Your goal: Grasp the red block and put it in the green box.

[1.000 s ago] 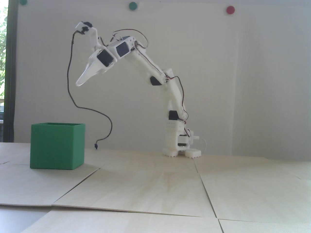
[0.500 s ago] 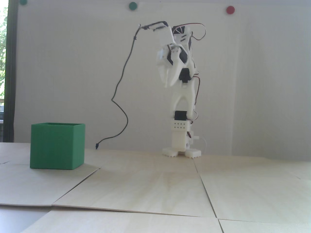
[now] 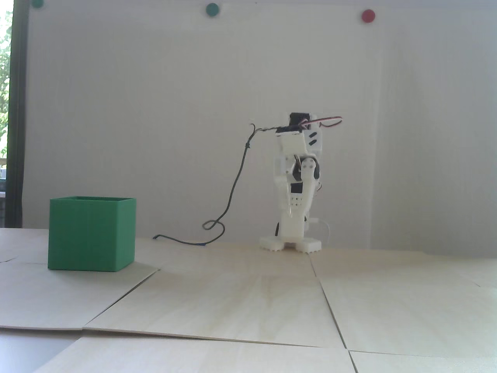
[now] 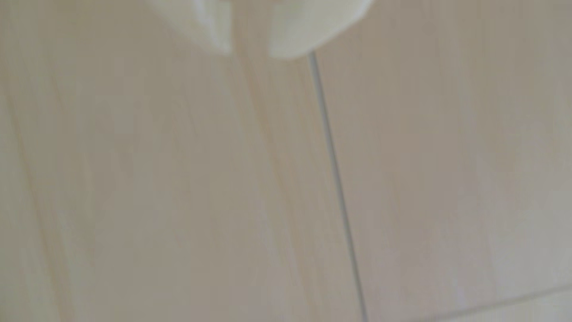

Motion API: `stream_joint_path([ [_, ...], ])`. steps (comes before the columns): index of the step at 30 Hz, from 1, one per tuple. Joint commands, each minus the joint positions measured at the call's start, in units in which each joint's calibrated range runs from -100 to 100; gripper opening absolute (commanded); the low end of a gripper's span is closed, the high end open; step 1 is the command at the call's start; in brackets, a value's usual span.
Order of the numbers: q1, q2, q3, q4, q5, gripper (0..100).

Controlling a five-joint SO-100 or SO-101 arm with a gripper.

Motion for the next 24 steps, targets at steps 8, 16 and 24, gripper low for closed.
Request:
stream_joint_path([
  [8,0.23,-29.42,32.78,-14.58,-0.09,3],
  [16,0.07,-39.21,31.89,18.39,-0.09,2],
  [24,-0.25,-39.61,31.53,19.99,-0.46,3],
])
